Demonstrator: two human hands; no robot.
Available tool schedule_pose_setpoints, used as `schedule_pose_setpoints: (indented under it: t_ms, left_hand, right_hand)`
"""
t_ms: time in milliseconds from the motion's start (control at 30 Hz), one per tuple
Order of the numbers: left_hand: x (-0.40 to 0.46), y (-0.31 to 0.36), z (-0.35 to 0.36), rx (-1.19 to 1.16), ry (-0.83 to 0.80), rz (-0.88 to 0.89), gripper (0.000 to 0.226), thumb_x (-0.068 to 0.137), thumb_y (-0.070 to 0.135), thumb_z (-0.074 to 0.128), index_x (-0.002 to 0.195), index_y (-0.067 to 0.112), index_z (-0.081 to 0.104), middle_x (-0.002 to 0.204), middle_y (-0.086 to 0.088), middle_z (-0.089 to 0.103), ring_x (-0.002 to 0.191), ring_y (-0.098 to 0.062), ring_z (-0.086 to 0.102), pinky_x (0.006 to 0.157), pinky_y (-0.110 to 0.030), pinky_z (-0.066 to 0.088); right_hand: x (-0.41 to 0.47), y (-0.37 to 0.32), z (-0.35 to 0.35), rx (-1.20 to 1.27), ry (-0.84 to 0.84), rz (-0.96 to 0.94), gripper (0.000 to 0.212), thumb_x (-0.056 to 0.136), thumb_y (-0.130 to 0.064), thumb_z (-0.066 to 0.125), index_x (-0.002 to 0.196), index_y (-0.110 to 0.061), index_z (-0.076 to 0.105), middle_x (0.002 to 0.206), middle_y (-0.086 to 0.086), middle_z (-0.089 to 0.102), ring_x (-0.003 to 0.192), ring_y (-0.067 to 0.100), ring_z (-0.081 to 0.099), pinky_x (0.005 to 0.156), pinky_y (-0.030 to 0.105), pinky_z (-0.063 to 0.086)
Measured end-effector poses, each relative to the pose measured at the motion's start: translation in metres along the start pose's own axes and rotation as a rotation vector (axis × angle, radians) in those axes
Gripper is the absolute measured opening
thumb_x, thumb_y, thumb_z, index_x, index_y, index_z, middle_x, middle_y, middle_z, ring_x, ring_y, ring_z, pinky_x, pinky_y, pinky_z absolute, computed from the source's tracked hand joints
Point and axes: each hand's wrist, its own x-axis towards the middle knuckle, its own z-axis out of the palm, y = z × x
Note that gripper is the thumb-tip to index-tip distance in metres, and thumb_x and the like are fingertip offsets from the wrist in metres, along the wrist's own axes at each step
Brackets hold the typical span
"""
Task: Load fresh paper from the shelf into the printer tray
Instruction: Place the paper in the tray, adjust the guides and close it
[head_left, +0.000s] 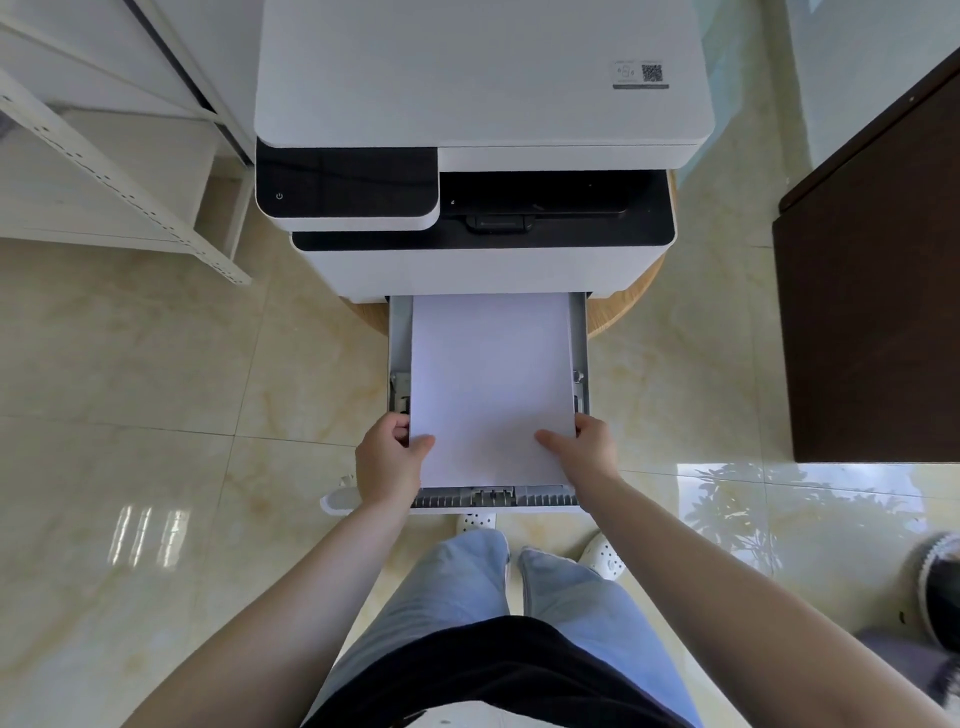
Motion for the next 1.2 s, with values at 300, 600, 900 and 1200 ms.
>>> schedule_pose_setpoints:
  t_ms: [300, 600, 900, 1200]
  left_hand:
    - [0.000, -0.011, 0.008, 0.073, 0.062, 0.156, 0.016, 0.076, 0.009, 0.071, 0.089, 0.007, 0.062, 0.077, -0.006, 0.067, 0.071, -0.028, 0.061, 0.061, -0.032, 0.046]
    - [-0.009, -0.021, 0.009, 0.406, 0.255, 0.233, 0.086, 0.058, 0.031, 0.087, 0.131, 0.015, 0.044, 0.127, -0.015, 0.047, 0.109, -0.036, 0.050, 0.084, -0.044, 0.044]
    - [-0.008, -0.023, 0.020, 0.408, -0.065, 0.023, 0.153, 0.042, 0.058, 0.086, 0.150, 0.018, -0.014, 0.142, -0.019, 0.028, 0.121, -0.038, 0.047, 0.087, -0.045, 0.049]
    - [-0.008, -0.018, 0.026, 0.525, -0.011, 0.017, 0.154, 0.041, 0.060, 0.086, 0.151, 0.016, -0.013, 0.129, -0.018, 0.037, 0.105, -0.035, 0.052, 0.078, -0.039, 0.048]
  right_hand:
    - [-0.006, 0.009, 0.004, -0.109, 0.055, -0.132, 0.023, 0.075, -0.020, 0.074, 0.093, -0.010, 0.063, 0.081, 0.003, 0.066, 0.074, 0.023, 0.061, 0.057, 0.026, 0.046]
    - [-0.020, 0.022, 0.005, -0.308, 0.199, -0.252, 0.065, 0.068, -0.033, 0.080, 0.121, -0.019, 0.045, 0.105, -0.001, 0.060, 0.099, 0.025, 0.059, 0.075, 0.032, 0.045]
    - [-0.012, 0.029, 0.007, -0.664, 0.099, -0.116, 0.148, 0.044, -0.063, 0.081, 0.149, -0.023, -0.015, 0.147, 0.008, 0.035, 0.136, 0.028, 0.038, 0.107, 0.044, 0.034]
    - [-0.008, 0.025, 0.016, -0.663, 0.120, -0.076, 0.153, 0.043, -0.050, 0.087, 0.147, -0.024, -0.022, 0.140, 0.008, 0.036, 0.132, 0.030, 0.039, 0.105, 0.040, 0.037]
